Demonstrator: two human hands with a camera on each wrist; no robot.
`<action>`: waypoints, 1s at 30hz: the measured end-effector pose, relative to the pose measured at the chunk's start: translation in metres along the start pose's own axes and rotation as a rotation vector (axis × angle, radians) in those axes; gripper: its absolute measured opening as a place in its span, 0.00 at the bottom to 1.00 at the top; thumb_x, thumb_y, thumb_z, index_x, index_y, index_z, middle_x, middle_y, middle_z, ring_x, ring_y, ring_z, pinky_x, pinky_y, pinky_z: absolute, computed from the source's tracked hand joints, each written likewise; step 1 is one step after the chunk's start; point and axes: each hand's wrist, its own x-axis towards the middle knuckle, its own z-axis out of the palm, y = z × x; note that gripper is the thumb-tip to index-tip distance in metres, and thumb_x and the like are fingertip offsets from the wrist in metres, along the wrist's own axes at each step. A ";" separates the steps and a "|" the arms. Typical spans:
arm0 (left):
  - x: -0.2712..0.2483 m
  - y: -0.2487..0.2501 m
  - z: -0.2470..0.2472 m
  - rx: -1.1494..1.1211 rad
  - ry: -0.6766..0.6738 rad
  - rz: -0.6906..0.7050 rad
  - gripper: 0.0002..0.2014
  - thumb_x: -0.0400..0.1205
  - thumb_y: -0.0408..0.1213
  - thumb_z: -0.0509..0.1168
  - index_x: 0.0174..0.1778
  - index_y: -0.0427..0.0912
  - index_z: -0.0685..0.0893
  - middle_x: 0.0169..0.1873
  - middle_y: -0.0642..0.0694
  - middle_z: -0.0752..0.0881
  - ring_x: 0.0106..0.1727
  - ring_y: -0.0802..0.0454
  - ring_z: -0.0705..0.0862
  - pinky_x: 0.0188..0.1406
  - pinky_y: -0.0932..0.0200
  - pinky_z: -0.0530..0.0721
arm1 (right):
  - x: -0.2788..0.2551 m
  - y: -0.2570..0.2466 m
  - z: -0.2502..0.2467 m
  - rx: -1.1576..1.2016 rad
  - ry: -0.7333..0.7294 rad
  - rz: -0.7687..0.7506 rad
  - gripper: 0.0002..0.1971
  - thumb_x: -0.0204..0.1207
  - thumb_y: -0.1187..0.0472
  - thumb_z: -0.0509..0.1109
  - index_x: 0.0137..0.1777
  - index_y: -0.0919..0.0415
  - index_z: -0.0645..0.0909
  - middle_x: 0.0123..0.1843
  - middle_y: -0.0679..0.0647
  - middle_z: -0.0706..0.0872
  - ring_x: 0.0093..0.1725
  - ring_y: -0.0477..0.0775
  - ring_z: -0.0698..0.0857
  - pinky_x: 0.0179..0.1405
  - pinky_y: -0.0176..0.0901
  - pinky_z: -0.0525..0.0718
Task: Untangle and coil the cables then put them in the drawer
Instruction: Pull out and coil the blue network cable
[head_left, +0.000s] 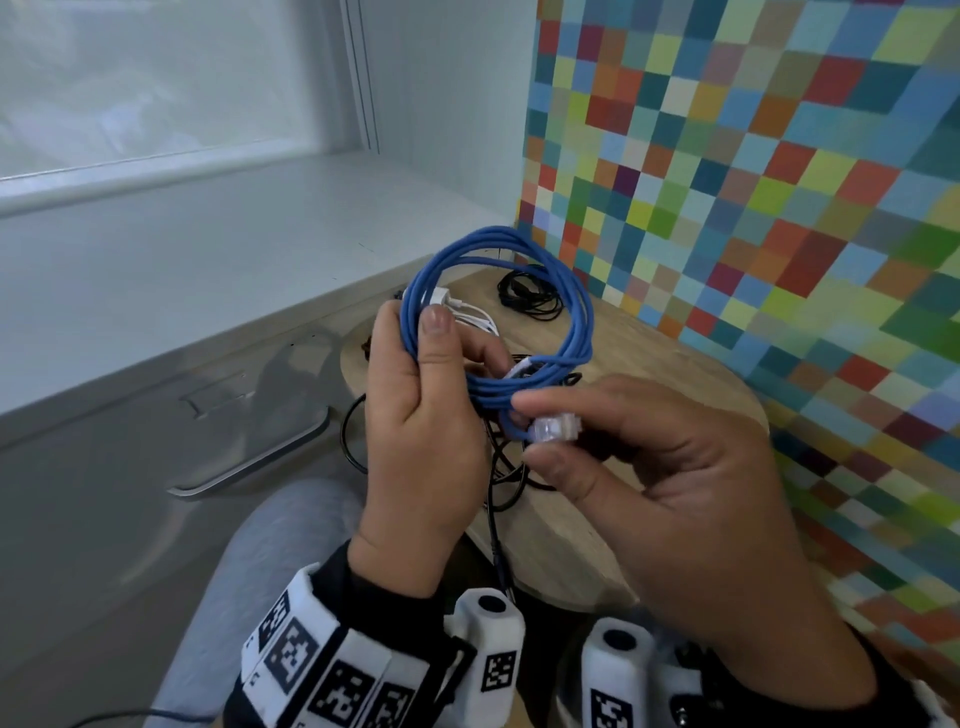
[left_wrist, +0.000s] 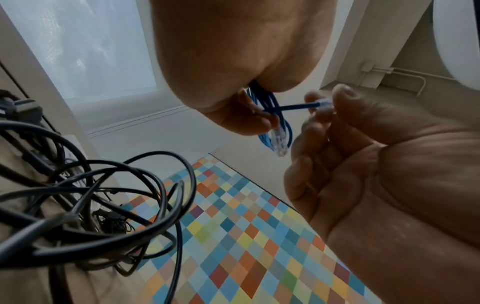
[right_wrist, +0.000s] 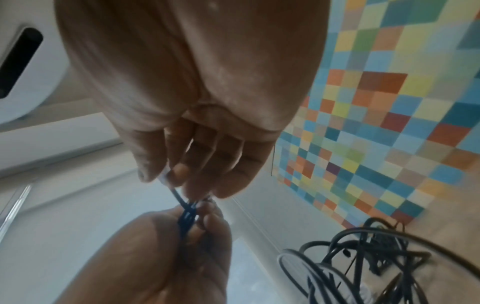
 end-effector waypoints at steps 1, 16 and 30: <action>-0.001 0.000 0.001 -0.018 -0.015 -0.001 0.11 0.92 0.41 0.51 0.48 0.45 0.76 0.33 0.45 0.83 0.31 0.50 0.81 0.36 0.57 0.81 | 0.000 0.001 0.000 -0.019 0.040 -0.024 0.11 0.75 0.57 0.81 0.56 0.46 0.91 0.45 0.48 0.91 0.45 0.55 0.90 0.43 0.44 0.87; -0.006 0.006 0.003 0.073 -0.045 0.128 0.12 0.93 0.41 0.51 0.46 0.45 0.74 0.34 0.40 0.77 0.31 0.43 0.73 0.31 0.51 0.75 | -0.002 0.010 0.005 0.232 0.217 0.090 0.09 0.70 0.66 0.82 0.44 0.52 0.87 0.40 0.55 0.91 0.40 0.60 0.91 0.40 0.54 0.93; -0.009 0.007 0.005 0.138 0.082 0.206 0.10 0.92 0.42 0.51 0.46 0.48 0.72 0.32 0.39 0.80 0.31 0.46 0.79 0.34 0.58 0.79 | -0.005 0.006 0.024 -0.075 0.193 0.018 0.10 0.74 0.68 0.82 0.52 0.54 0.94 0.47 0.41 0.92 0.49 0.46 0.92 0.46 0.32 0.87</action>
